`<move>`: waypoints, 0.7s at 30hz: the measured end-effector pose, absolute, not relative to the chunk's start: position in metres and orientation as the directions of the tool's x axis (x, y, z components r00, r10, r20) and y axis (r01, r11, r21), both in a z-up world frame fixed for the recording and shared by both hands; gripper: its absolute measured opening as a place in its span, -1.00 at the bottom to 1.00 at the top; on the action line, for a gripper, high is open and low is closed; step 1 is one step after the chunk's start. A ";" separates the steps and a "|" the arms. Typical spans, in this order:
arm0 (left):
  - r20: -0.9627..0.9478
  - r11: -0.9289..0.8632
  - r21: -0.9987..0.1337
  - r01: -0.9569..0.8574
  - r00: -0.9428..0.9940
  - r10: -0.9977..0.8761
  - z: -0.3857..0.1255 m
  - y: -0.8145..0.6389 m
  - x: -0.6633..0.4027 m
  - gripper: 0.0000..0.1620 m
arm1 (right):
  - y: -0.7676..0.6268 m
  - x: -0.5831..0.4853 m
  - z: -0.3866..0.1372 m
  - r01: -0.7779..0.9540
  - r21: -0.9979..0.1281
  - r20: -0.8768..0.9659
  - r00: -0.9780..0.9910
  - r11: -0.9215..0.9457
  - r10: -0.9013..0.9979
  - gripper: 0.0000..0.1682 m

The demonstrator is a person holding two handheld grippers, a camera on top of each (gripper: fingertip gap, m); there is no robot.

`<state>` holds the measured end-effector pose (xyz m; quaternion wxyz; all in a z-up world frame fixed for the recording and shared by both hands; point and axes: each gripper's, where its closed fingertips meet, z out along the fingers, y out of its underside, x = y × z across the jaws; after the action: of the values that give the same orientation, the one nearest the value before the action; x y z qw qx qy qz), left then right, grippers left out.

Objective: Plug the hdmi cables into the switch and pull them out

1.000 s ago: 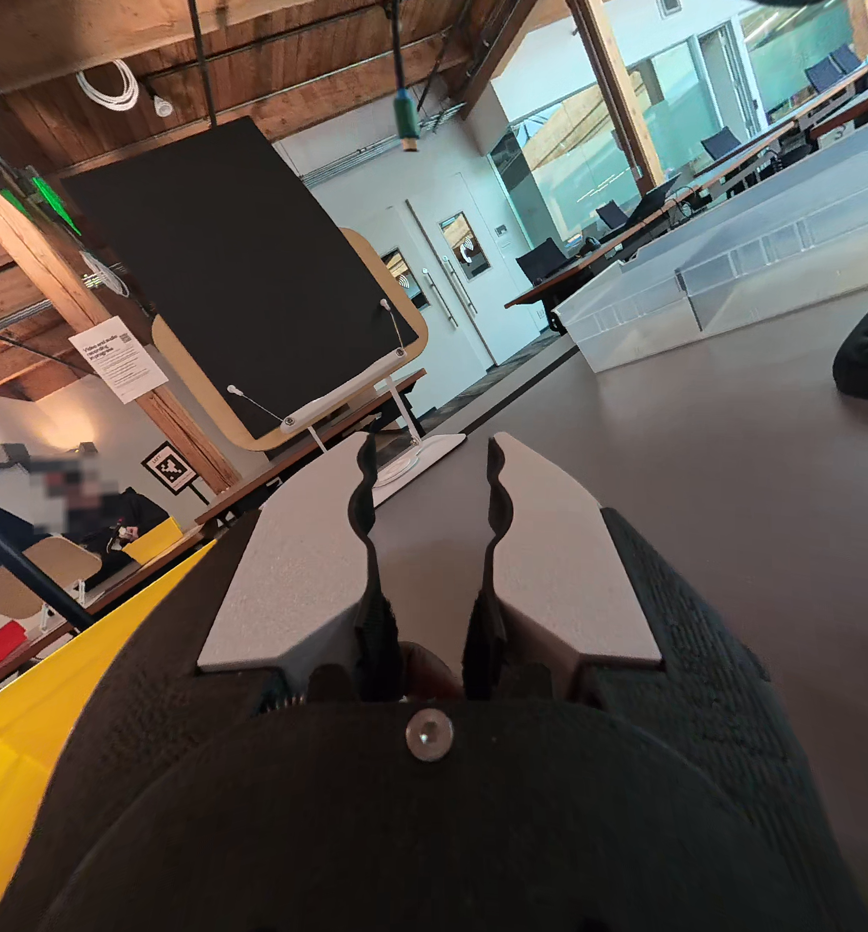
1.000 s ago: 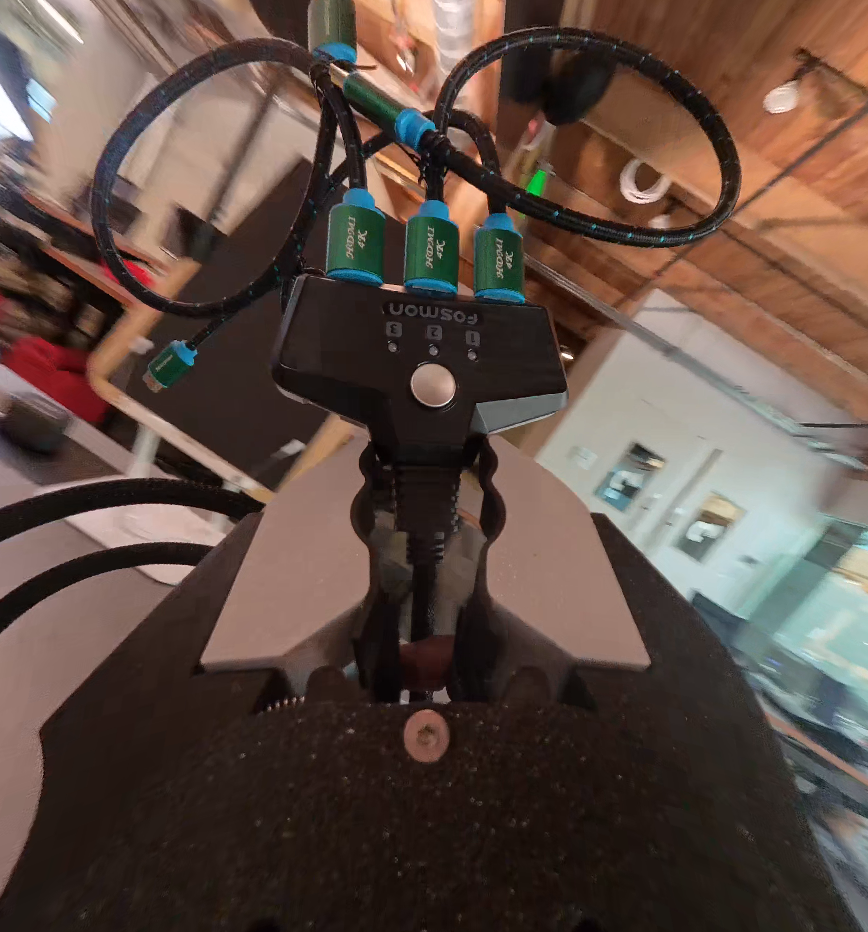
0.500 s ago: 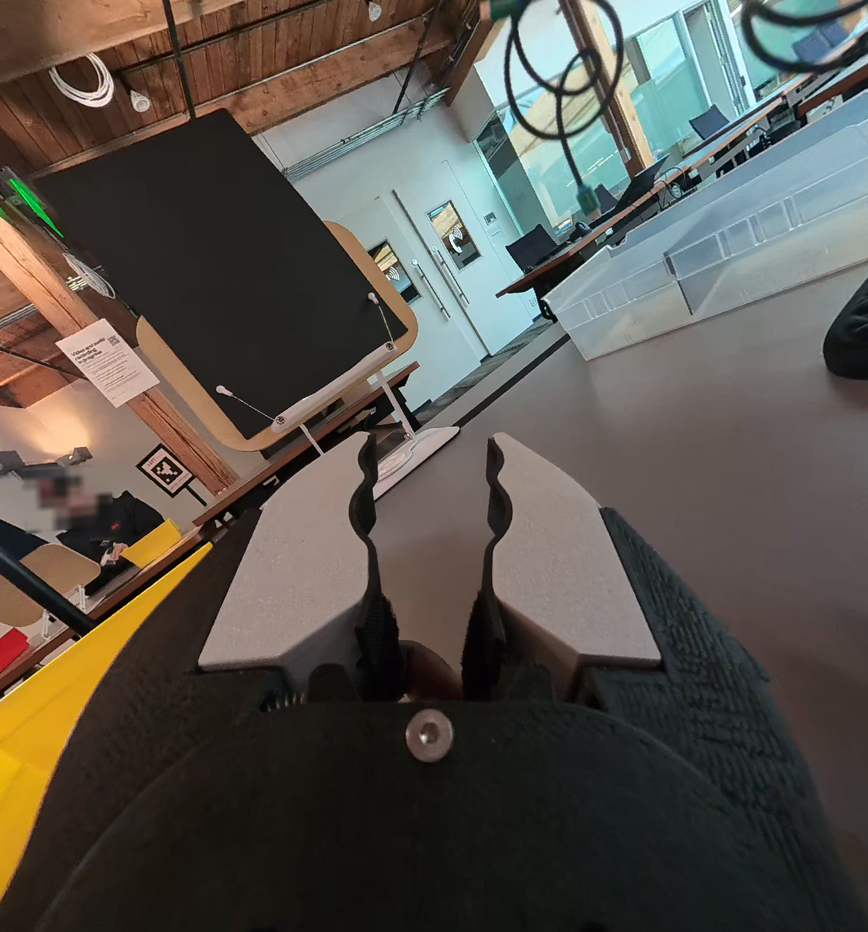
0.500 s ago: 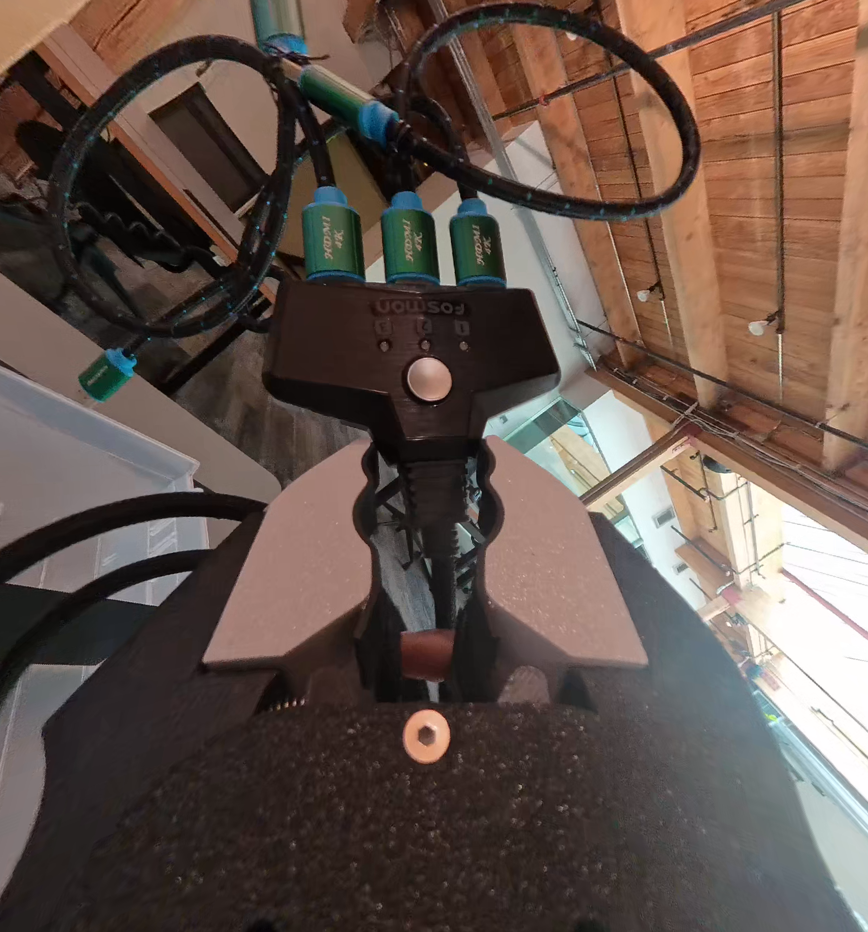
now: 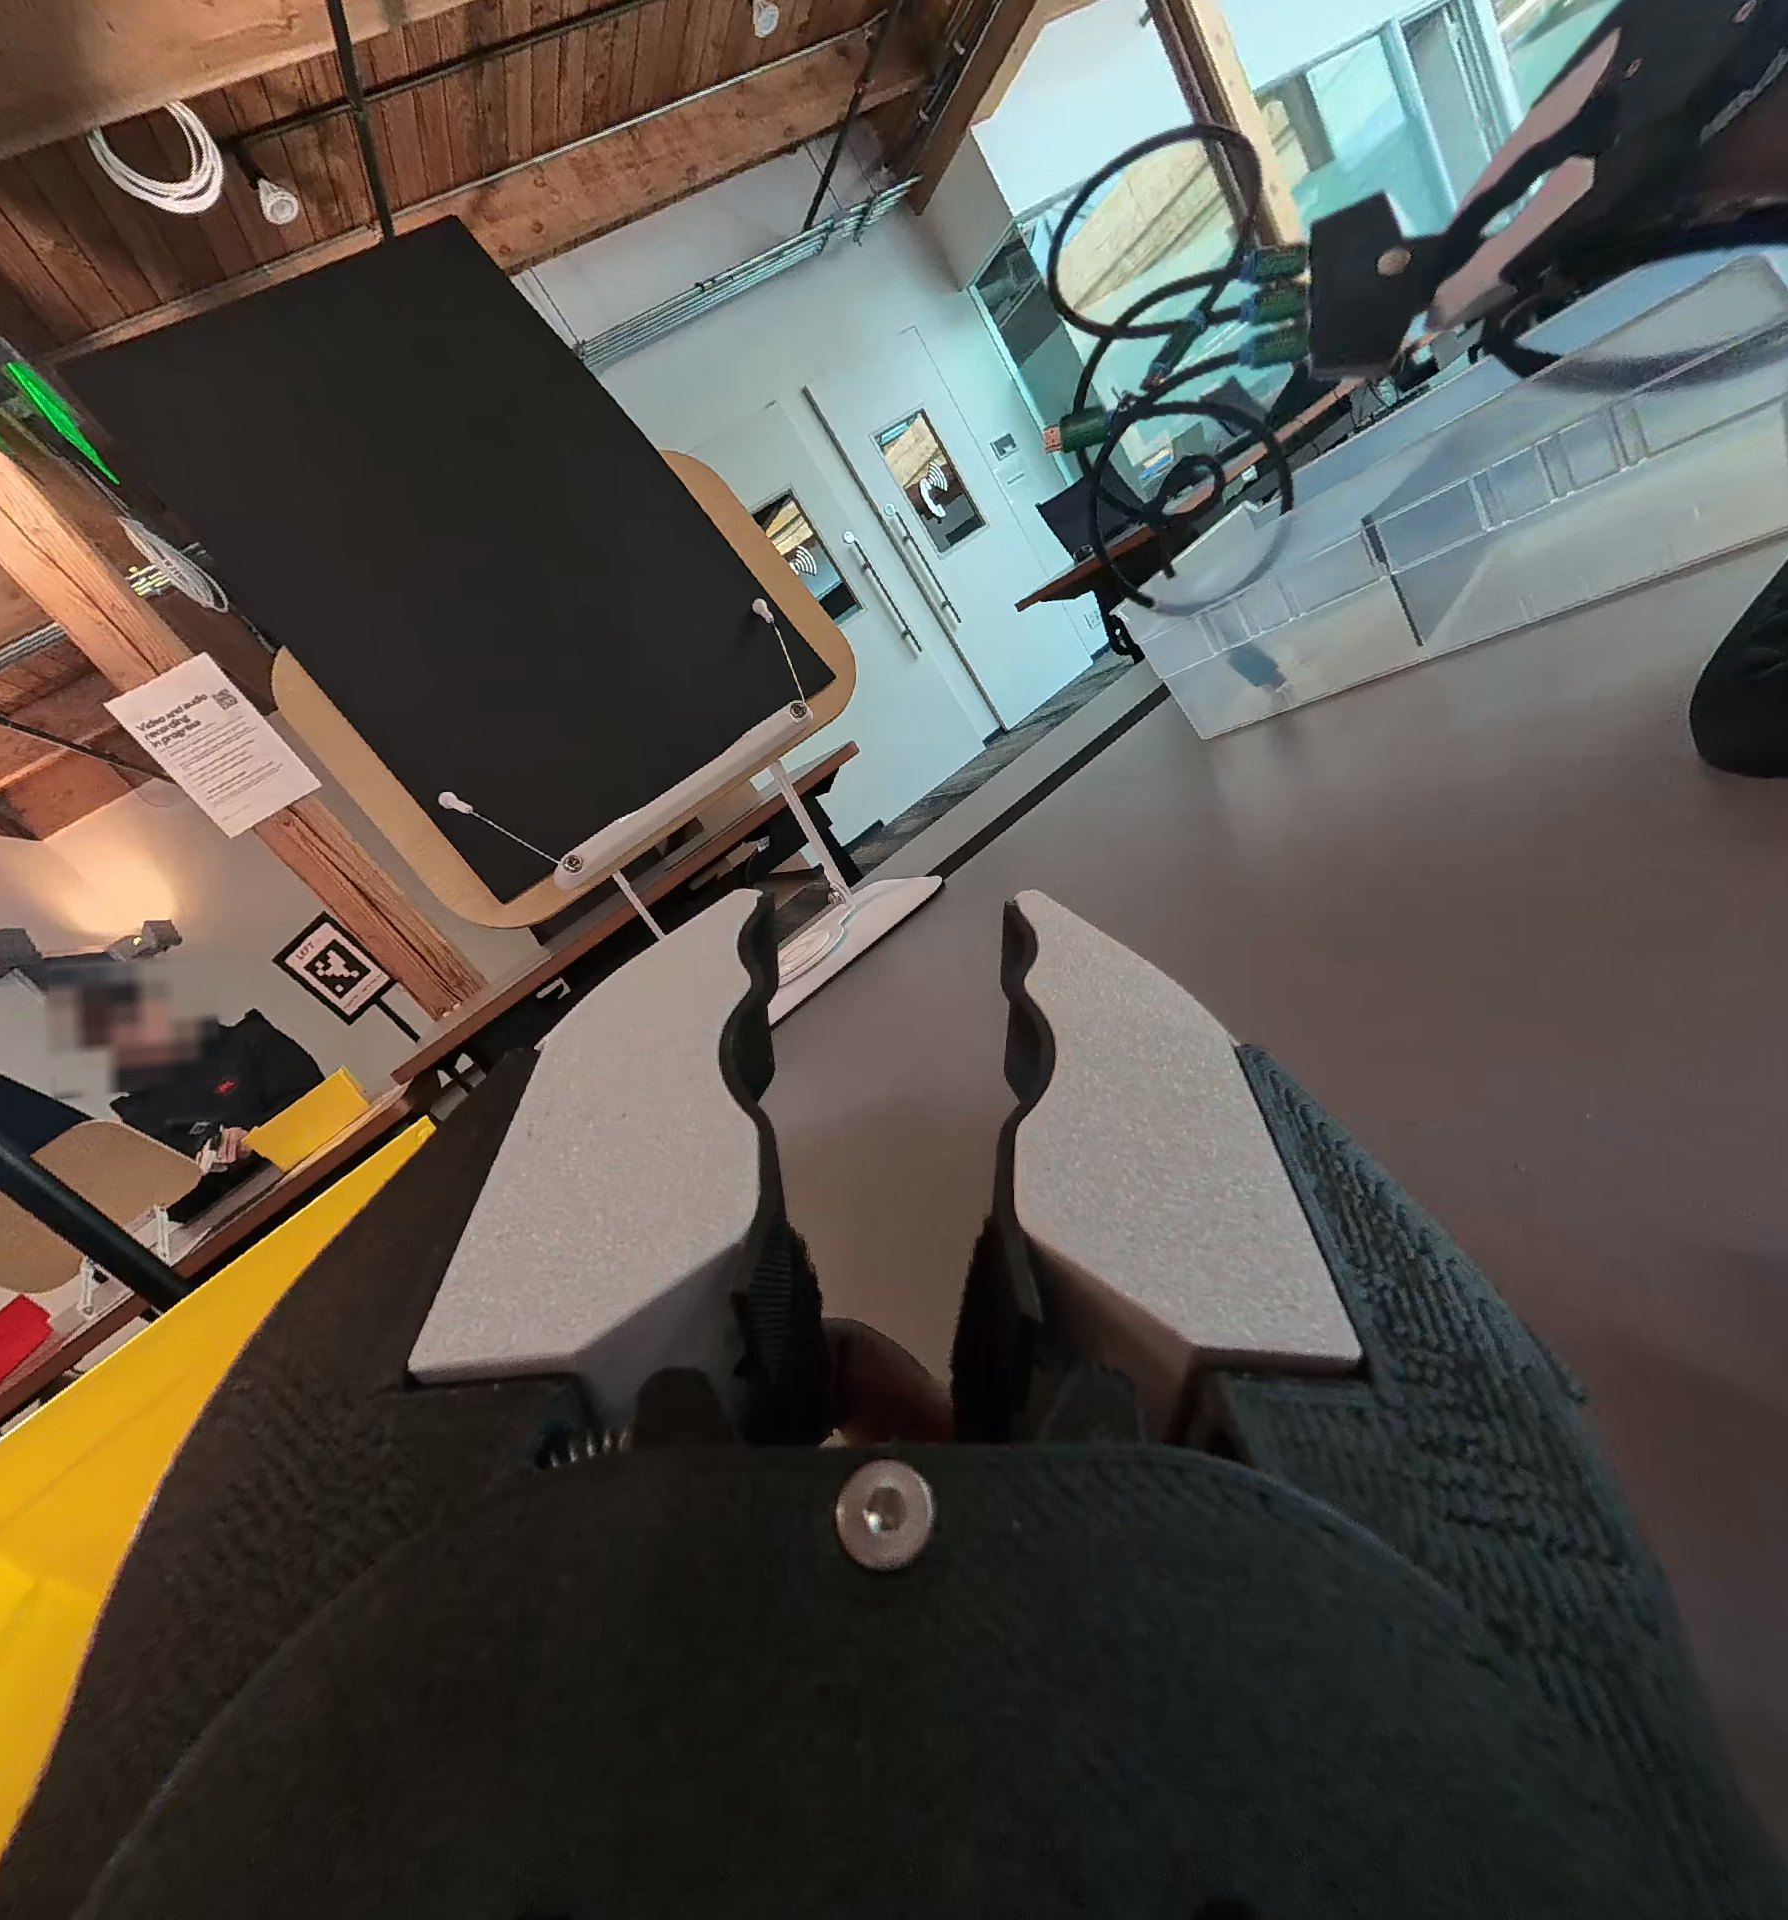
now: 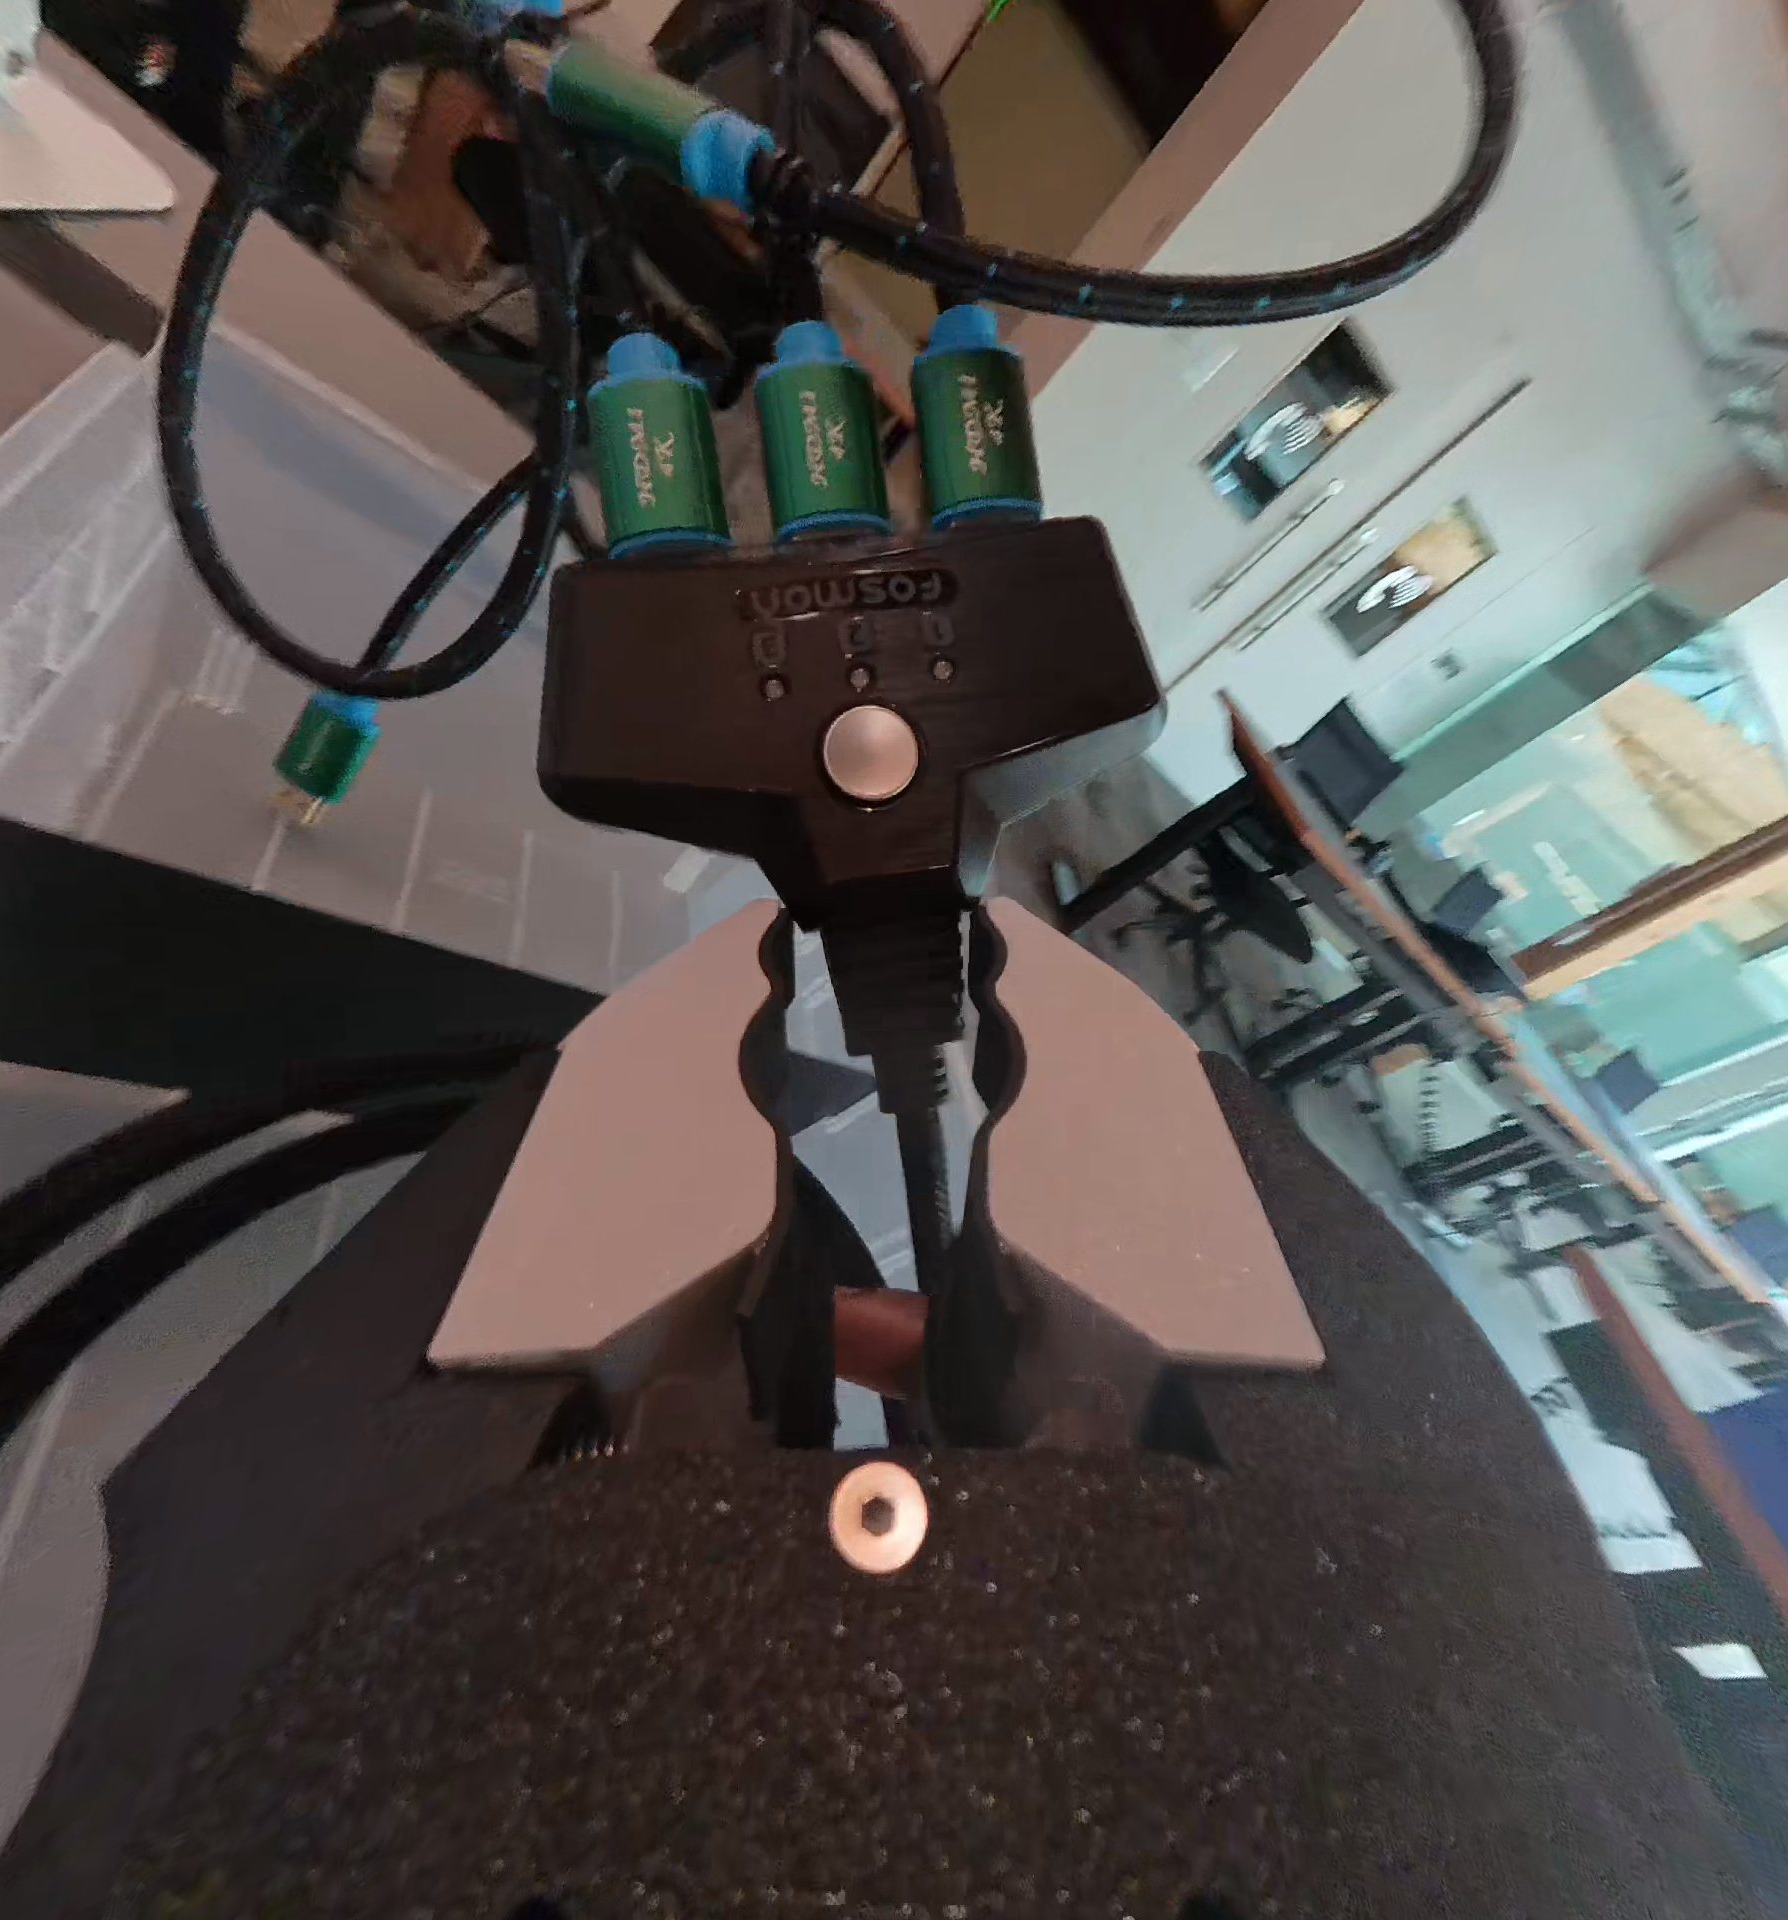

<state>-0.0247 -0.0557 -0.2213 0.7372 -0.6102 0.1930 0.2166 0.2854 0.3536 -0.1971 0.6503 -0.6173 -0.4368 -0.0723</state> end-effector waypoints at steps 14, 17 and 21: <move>-0.562 0.154 -0.810 -0.566 0.824 0.077 -0.223 -0.055 -0.023 -0.49 | 0.356 0.308 -0.294 0.873 -0.452 0.456 0.401 -0.182 0.794 -0.49; -0.562 0.153 -0.810 -0.567 0.824 0.077 -0.223 -0.055 -0.023 -0.49 | 0.348 0.311 -0.276 0.839 -0.498 0.421 0.455 -0.220 0.785 -0.37; -0.564 0.153 -0.808 -0.568 0.822 0.076 -0.223 -0.055 -0.022 -0.49 | 0.329 0.302 -0.230 0.717 -0.677 0.390 0.544 -0.169 0.743 -0.39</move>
<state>-0.0224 -0.0550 -0.2234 0.7320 -0.6126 0.2011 0.2200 0.3020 0.3289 -0.2304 0.4332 -0.7644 -0.4773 0.0152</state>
